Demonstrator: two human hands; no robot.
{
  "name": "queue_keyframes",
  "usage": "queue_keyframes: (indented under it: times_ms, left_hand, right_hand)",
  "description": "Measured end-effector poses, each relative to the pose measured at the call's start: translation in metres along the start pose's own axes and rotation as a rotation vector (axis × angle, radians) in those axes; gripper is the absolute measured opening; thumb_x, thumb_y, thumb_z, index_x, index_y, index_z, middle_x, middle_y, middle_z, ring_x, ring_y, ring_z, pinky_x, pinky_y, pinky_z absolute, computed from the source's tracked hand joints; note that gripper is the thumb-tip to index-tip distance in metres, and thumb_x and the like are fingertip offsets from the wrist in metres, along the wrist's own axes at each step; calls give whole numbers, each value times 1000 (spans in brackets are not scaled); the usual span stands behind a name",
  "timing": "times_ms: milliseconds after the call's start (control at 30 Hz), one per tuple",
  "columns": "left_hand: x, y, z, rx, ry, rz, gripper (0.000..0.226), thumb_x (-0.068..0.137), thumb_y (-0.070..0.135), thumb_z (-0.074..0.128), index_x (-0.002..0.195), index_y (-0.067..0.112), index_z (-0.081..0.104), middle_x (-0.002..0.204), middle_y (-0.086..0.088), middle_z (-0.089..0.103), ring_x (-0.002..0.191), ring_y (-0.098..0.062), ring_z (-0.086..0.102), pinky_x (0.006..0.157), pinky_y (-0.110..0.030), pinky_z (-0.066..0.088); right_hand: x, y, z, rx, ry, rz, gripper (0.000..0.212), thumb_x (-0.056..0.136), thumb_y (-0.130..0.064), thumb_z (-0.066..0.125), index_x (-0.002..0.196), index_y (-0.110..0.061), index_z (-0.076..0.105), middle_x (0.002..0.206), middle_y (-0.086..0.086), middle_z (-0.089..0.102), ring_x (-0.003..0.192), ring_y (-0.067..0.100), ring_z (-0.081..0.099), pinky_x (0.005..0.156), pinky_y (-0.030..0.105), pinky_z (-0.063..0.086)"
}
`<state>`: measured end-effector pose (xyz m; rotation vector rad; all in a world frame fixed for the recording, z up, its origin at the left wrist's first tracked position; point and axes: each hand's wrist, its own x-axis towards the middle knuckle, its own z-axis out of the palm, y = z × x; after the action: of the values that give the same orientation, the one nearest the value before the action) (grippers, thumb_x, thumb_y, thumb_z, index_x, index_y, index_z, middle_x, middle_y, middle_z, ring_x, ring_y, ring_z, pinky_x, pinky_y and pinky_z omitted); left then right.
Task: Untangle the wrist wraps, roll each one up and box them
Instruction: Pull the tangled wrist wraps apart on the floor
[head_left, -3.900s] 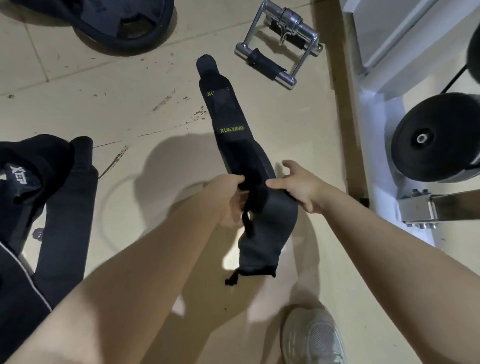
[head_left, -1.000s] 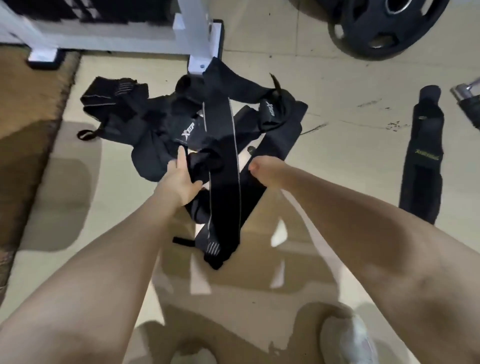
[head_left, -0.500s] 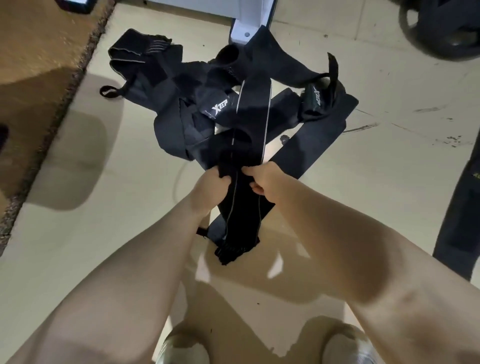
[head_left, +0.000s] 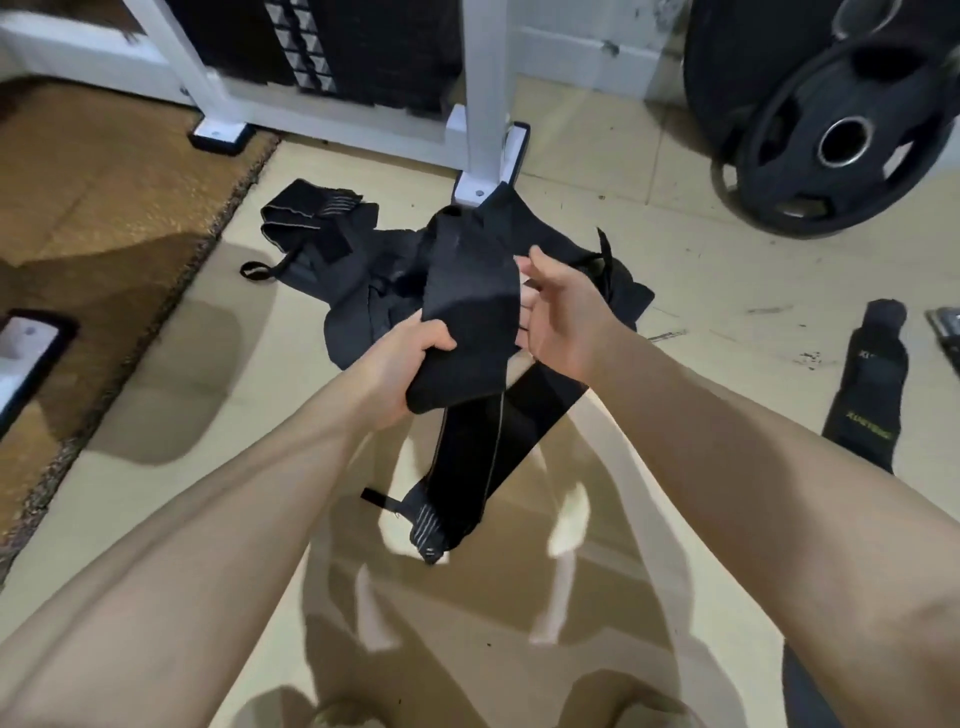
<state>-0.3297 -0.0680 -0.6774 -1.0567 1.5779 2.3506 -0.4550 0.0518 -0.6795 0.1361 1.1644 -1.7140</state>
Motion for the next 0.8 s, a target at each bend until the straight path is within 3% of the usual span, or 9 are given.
queue_keyframes:
  times_ms: [67, 167, 267, 367, 433, 533, 667, 733, 800]
  left_hand:
    - [-9, 14, 1, 175, -27, 22, 15, 79, 9, 48, 86, 19, 56, 81, -5, 63, 76, -23, 60, 67, -28, 43]
    - [-20, 28, 4, 578, -106, 11, 20, 62, 17, 51, 82, 12, 51, 80, -10, 52, 77, -24, 48, 69, -34, 33]
    - [-26, 25, 11, 825, -326, -72, 12, 79, 11, 55, 90, 9, 59, 86, -9, 61, 83, -25, 57, 76, -33, 43]
    - [-32, 14, 12, 397, -440, -158, 42, 84, 38, 60, 123, 26, 53, 117, 3, 66, 112, -16, 60, 96, -34, 45]
    - [-29, 12, 17, -124, -331, -114, 64, 77, 67, 52, 123, 22, 57, 120, -4, 67, 117, -24, 60, 95, -41, 46]
    - [-18, 14, 22, -717, -36, -50, 71, 81, 65, 52, 113, 2, 61, 113, -18, 65, 107, -33, 63, 86, -47, 50]
    - [-8, 14, 24, -710, 129, -29, 40, 94, 44, 54, 103, 7, 65, 94, -9, 70, 85, -24, 69, 80, -40, 53]
    - [-2, 20, 19, -588, 125, 36, 35, 100, 32, 46, 124, 9, 56, 106, -10, 71, 88, -24, 71, 79, -39, 54]
    - [-5, 28, 18, -394, 67, 6, 31, 102, 28, 44, 125, 8, 47, 120, -13, 65, 101, -27, 65, 87, -37, 50]
  right_hand:
    - [-6, -15, 4, 86, 33, -52, 33, 100, -35, 44, 127, -17, 53, 119, 11, 67, 111, 28, 63, 96, 41, 49]
    - [-16, -22, 13, 87, 61, -78, 55, 95, -30, 54, 145, -16, 35, 132, 13, 58, 115, 28, 61, 89, 42, 54]
    - [-28, -18, 14, -57, 82, -27, 50, 93, -32, 59, 137, -11, 47, 128, 12, 61, 111, 28, 63, 85, 39, 54]
    - [-39, -20, 5, -388, 41, 9, 22, 92, -20, 59, 111, -12, 66, 109, 7, 69, 104, 24, 64, 94, 37, 50]
    - [-45, -23, -5, -687, -6, 57, 29, 88, -14, 59, 116, -15, 66, 116, 7, 67, 110, 24, 62, 101, 39, 47]
    - [-55, -21, -21, -845, -77, 200, 34, 91, -10, 55, 121, -23, 61, 119, 7, 66, 109, 22, 63, 97, 36, 49]
    - [-58, -9, -41, -998, -114, 260, 32, 88, -7, 61, 114, -25, 60, 117, 2, 63, 106, 20, 61, 93, 32, 51]
    - [-62, -4, -45, -1082, -125, 309, 18, 89, -3, 60, 96, -19, 59, 93, 0, 64, 84, 18, 62, 72, 24, 51]
    - [-64, 1, -48, -1156, -92, 284, 12, 84, -7, 64, 85, -11, 53, 86, 9, 60, 80, 24, 60, 77, 33, 52]
